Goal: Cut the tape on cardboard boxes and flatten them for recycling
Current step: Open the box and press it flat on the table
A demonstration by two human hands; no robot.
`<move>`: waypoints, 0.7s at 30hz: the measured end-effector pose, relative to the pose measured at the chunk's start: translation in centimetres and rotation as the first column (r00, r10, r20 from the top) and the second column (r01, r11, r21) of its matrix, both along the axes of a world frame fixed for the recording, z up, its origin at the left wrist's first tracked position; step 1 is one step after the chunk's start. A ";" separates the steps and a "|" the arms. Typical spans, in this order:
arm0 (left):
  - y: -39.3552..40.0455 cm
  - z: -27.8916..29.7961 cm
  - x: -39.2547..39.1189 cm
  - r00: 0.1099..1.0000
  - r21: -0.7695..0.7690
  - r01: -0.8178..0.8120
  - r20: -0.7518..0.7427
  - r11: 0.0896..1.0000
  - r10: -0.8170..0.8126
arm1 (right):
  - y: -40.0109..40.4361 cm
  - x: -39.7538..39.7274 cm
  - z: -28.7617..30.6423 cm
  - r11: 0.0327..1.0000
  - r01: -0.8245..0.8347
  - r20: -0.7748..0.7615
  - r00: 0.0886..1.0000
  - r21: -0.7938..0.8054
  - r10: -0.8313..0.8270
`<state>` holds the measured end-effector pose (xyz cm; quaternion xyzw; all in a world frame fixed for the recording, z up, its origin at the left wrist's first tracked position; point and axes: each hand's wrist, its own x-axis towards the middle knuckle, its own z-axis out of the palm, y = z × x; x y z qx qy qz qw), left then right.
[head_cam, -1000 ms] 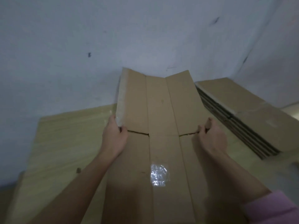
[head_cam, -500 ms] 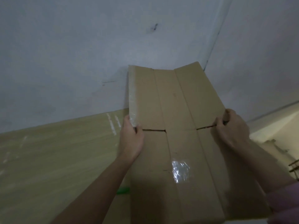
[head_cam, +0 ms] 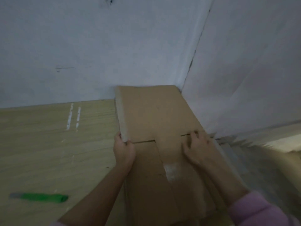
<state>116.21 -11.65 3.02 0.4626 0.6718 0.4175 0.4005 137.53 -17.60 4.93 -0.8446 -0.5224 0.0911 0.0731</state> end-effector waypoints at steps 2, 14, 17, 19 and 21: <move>-0.2 -0.7 0.5 0.998 0.001 -0.002 -0.064 1.000 0.002 | 0.0 -1.6 -2.2 0.999 -0.039 -0.046 0.998 -0.025 0.038; 2.7 0.1 -1.8 0.799 -0.302 0.297 -0.441 0.906 -0.408 | 0.7 -1.6 -3.9 0.996 -0.017 0.049 0.999 -0.093 0.021; 2.9 1.7 -3.6 0.816 -0.305 0.360 -0.356 0.882 -0.456 | 1.5 -1.4 -2.0 0.993 -0.028 0.090 0.995 -0.118 0.039; 2.8 2.5 -5.1 0.801 -0.261 0.412 -0.353 0.873 -0.484 | 2.4 -2.2 -0.5 0.990 -0.064 0.066 0.995 -0.122 0.073; 3.0 3.1 -7.3 0.748 -0.205 0.484 -0.407 0.850 -0.524 | 3.5 -4.3 0.8 0.987 -0.144 0.083 0.985 -0.078 0.150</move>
